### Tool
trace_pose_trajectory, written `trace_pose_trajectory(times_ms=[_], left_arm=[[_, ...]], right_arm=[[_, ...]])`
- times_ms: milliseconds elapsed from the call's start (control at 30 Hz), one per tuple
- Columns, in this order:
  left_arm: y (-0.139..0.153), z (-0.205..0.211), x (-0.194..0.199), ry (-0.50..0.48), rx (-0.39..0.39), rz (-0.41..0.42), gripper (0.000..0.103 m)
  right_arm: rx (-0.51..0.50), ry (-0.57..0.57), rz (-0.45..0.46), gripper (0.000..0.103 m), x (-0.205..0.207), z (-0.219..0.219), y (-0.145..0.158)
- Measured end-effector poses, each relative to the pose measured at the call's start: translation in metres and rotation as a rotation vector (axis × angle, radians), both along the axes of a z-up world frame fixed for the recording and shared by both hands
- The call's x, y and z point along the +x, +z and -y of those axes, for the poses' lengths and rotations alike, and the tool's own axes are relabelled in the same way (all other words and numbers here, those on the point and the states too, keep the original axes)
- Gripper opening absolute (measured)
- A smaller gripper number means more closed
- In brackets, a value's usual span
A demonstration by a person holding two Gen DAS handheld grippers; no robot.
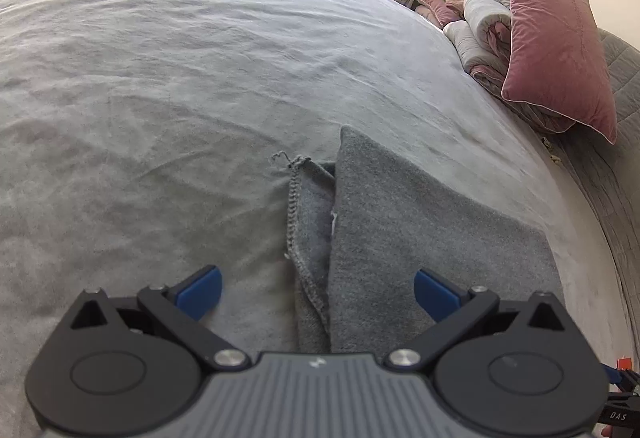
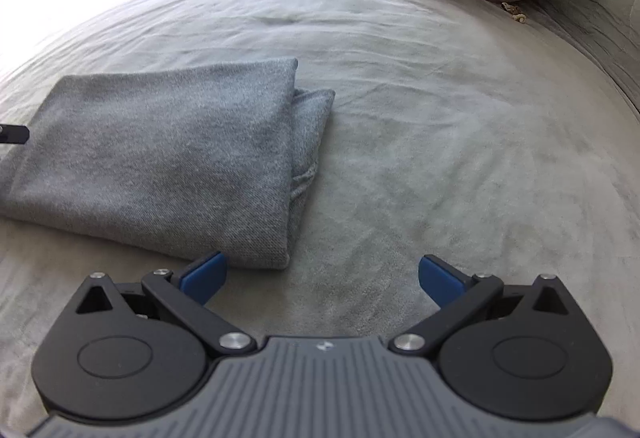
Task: Fold clothes
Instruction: 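Move both grippers to the folded sweater's edge and close on it, then lift the sweater edge with both grippers and fold it over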
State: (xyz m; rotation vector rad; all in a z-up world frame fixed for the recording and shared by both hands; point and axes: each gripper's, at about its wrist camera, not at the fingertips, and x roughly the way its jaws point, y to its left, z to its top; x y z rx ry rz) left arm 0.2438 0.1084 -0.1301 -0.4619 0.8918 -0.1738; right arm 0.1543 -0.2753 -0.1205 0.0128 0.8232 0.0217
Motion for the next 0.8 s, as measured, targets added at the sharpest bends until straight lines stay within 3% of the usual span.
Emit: trace_pose_trajectory(times_ms=[200, 300, 467, 533, 633, 700, 733, 767, 800], left_arm=[[-0.003, -0.018, 0.003, -0.008, -0.211, -0.032, 0.101], [-0.005, -0.019, 0.003, -0.037, -0.313, -0.039, 0.097], [-0.019, -0.011, 0.007, -0.015, -0.382, -0.057, 0.095], [-0.021, -0.010, 0.008, -0.004, -0.392, -0.051, 0.090], [-0.023, -0.007, 0.006, 0.024, -0.364, -0.043, 0.070], [-0.024, -0.005, 0.005, 0.040, -0.340, -0.036, 0.059], [-0.024, -0.005, 0.003, 0.045, -0.325, -0.030, 0.054], [-0.024, -0.005, 0.002, 0.051, -0.308, -0.027, 0.044], [-0.025, -0.005, 0.001, 0.057, -0.290, -0.024, 0.035]], right_arm=[[0.141, 0.062, 0.141, 0.102, 0.013, -0.028, 0.032], [0.164, 0.114, 0.192, 0.090, 0.021, -0.047, 0.034], [0.246, 0.168, 0.235, 0.083, 0.035, -0.063, 0.023], [0.278, 0.192, 0.249, 0.080, 0.036, -0.067, 0.018], [0.310, 0.230, 0.271, 0.064, 0.038, -0.070, 0.012], [0.336, 0.257, 0.275, 0.039, 0.041, -0.073, 0.010], [0.347, 0.276, 0.276, 0.032, 0.043, -0.075, 0.009], [0.357, 0.294, 0.273, 0.016, 0.045, -0.078, 0.008], [0.366, 0.313, 0.268, 0.012, 0.046, -0.081, 0.007]])
